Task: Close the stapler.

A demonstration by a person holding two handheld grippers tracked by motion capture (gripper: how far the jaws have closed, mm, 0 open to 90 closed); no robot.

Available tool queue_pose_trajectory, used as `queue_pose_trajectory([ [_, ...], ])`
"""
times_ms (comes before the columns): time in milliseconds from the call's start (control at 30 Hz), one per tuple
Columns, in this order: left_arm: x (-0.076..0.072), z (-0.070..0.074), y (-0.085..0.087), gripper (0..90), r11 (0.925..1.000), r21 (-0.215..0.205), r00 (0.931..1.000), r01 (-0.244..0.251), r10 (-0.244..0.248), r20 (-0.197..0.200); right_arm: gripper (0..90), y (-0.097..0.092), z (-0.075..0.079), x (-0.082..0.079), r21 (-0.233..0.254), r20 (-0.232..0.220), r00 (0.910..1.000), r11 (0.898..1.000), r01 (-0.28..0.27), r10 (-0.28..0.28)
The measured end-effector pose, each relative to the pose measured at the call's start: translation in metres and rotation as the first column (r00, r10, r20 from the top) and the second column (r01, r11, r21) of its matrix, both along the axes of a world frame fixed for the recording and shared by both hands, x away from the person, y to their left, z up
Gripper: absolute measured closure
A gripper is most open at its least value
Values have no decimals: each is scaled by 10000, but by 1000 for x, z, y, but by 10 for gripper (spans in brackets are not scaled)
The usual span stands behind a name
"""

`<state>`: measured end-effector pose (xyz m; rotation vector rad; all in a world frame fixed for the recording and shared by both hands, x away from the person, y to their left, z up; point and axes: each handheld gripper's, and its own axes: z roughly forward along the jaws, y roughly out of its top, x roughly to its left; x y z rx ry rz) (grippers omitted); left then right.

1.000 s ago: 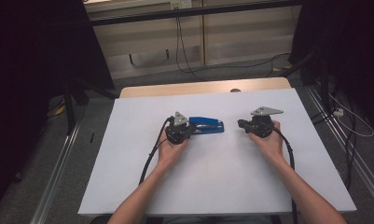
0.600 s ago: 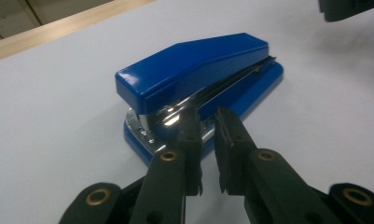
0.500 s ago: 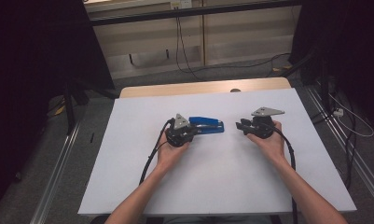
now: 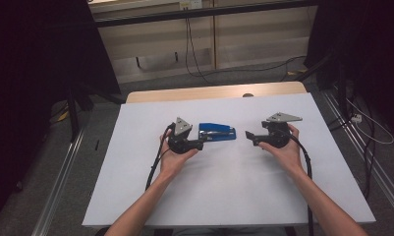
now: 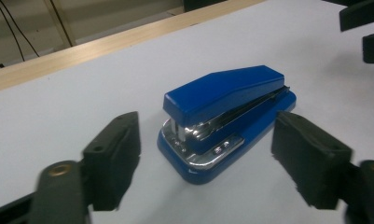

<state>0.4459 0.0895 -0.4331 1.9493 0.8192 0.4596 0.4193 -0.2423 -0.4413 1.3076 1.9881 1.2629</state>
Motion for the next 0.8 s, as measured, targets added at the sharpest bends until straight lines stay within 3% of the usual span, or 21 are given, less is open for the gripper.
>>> queue_pose_trajectory([
  [67, 0, 0, 3, 137, 9997, 213, 9999, -126, 127, -39, 85, 1, 2, -1, 85, 76, 10000, 10000, 12, -13],
  [200, -2, 3, 10, 53, 9995, 6, 9994, -307, 307, -157, 43, 3, 5, -5, -170, 261, 9995, 9997, 156, -151],
  [333, -8, 7, 18, 50, 9982, 102, 9982, -593, 592, 130, 39, -1, 7, -11, -174, 570, 9975, 9990, 423, -412],
  [467, -16, 7, 31, 40, 9971, -449, 9975, -610, 625, 333, 41, -2, 9, -15, -109, 593, 9967, 9983, 569, -561],
  [667, -28, 15, 43, 38, 9969, 4, 9932, -784, 781, 862, 55, -1, 11, -27, -97, 931, 9941, 9984, 565, -553],
  [800, -32, 21, 55, 38, 9941, -494, 9907, -968, 1010, 907, 54, -2, 12, -32, -37, 1059, 9924, 9979, 640, -633],
])
